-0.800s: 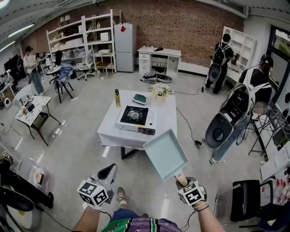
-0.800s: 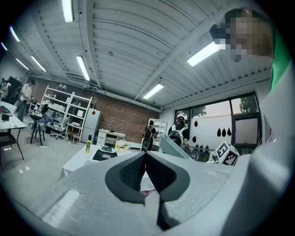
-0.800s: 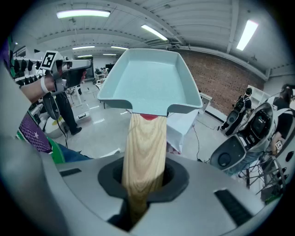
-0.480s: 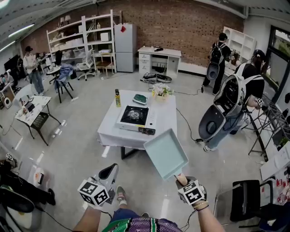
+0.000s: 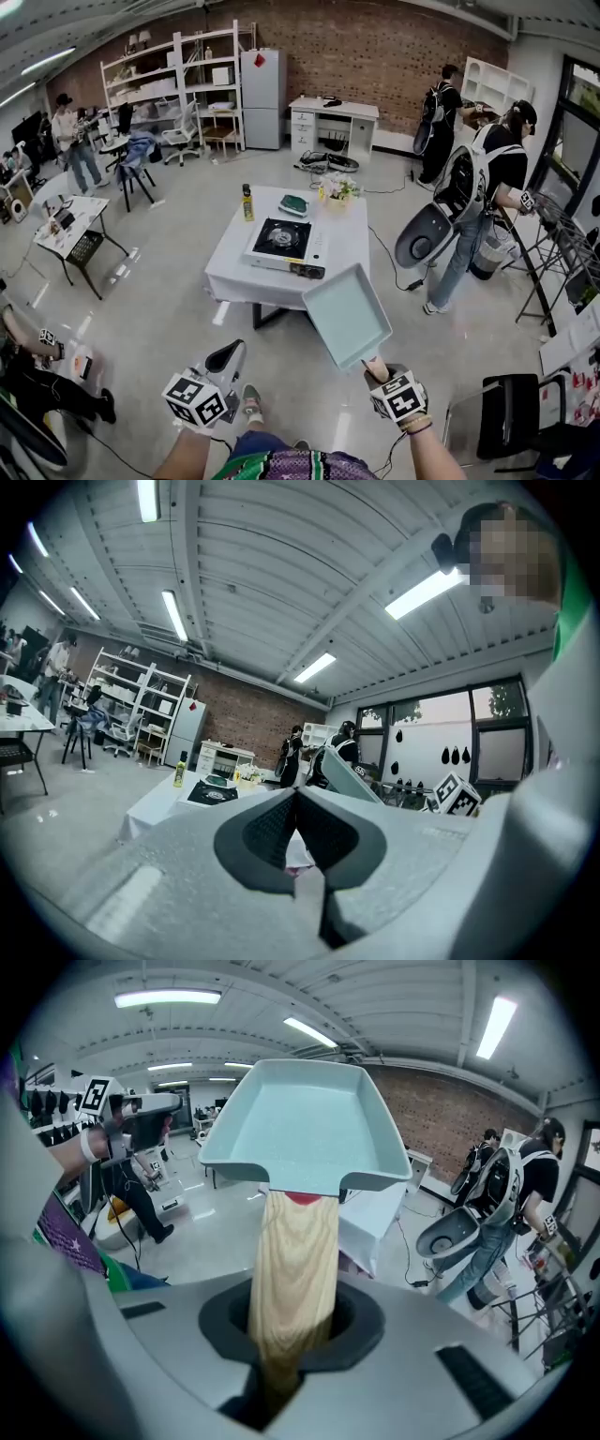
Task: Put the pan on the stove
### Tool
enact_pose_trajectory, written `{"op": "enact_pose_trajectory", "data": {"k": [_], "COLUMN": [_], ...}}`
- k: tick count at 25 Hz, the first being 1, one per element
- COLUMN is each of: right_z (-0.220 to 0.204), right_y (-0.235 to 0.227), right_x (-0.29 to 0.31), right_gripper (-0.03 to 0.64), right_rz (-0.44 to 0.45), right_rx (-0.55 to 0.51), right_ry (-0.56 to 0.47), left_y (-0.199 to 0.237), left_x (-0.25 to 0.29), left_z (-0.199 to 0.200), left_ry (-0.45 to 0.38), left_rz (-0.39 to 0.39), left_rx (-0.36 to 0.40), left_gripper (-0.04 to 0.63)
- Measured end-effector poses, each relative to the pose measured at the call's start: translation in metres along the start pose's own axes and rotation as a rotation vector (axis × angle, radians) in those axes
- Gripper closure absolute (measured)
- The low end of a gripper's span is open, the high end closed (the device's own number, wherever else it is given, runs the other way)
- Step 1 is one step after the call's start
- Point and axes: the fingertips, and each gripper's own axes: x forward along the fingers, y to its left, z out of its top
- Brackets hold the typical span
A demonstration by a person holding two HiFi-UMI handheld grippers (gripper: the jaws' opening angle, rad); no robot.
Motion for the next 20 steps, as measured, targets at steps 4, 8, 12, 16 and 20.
{"op": "enact_pose_trajectory", "data": {"k": [4,8,12,16,20], "right_z": [-0.003,-0.004,0.003,0.011,0.018], "right_y": [0.005,0.009,0.002,-0.008,-0.018], "right_x": [0.007,0.017,0.02,0.027,0.038], "right_gripper": [0.569,0.569,0.569,0.569,0.569], "right_rz": [0.01,0.013,0.002,-0.005,-0.011], "right_rx": [-0.001,0.01,0.015,0.036,0.047], "right_ry": [0.013,0.011,0.013,0.015,0.025], "left_y": [0.004,0.01,0.015,0.024,0.038], "left_x": [-0.001,-0.001,0.007,0.019,0.035], "left_z": [-0.003,-0.008,-0.008,-0.004,-0.004], "left_ry": [0.003,0.007,0.015,0.019,0.022], "left_rz": [0.0,0.0,-0.005,-0.013,-0.019], "left_rx": [-0.006,-0.006,-0.008,-0.005,-0.011], "left_gripper": [0.578,0.578,0.578,0.578,0.578]}}
